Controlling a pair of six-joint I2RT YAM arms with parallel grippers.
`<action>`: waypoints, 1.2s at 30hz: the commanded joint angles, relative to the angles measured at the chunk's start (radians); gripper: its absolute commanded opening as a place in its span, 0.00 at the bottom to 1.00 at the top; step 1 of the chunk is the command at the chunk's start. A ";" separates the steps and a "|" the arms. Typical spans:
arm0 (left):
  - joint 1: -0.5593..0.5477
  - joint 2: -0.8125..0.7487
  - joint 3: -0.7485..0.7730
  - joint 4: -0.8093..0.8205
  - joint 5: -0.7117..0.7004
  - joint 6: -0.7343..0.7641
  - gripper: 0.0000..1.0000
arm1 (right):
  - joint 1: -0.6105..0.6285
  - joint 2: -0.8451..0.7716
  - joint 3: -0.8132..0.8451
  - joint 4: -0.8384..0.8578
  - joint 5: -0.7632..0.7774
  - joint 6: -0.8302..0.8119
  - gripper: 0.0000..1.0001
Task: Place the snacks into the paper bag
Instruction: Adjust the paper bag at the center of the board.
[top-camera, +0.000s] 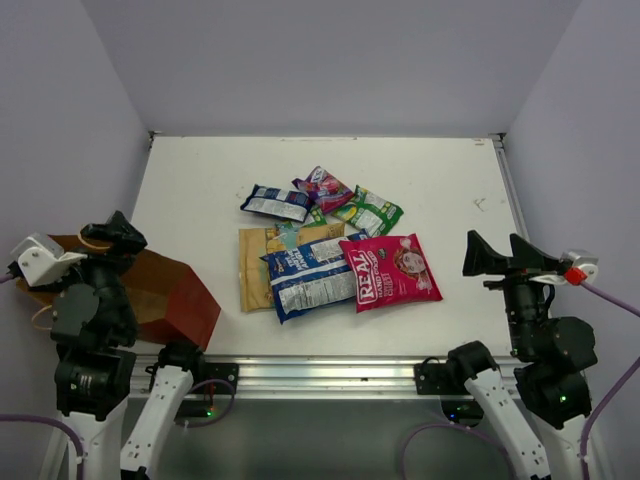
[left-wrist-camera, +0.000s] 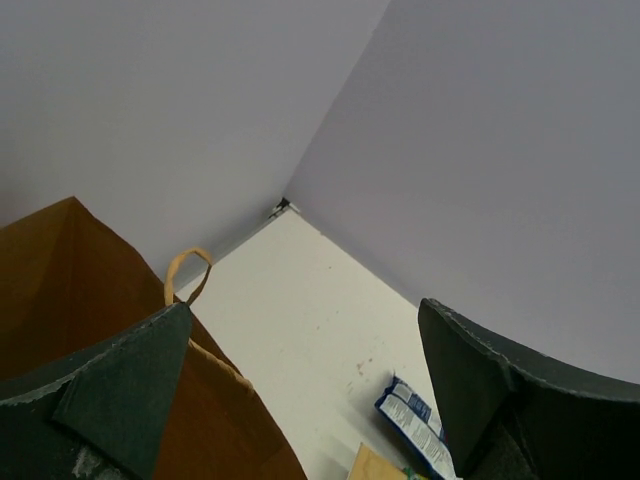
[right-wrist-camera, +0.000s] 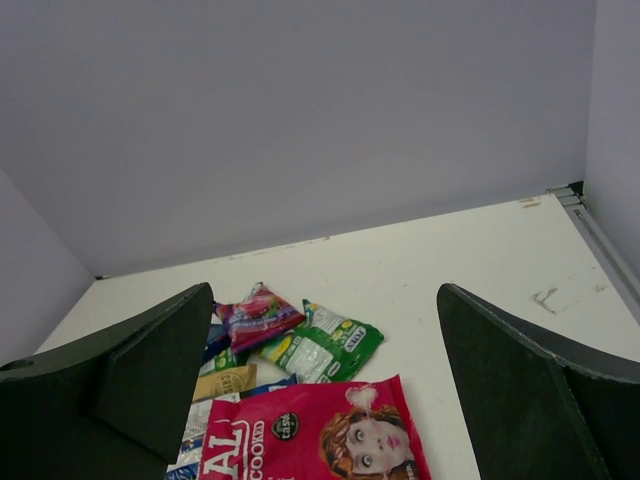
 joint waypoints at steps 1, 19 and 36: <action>0.006 0.101 0.067 -0.126 -0.073 -0.090 1.00 | 0.004 0.037 0.015 -0.005 -0.028 0.022 0.99; 0.008 0.279 0.047 -0.363 -0.173 -0.210 0.94 | 0.004 0.017 -0.009 -0.022 -0.066 0.036 0.98; 0.011 0.461 -0.024 -0.255 -0.205 -0.210 0.65 | 0.004 0.008 -0.016 -0.031 -0.094 0.037 0.99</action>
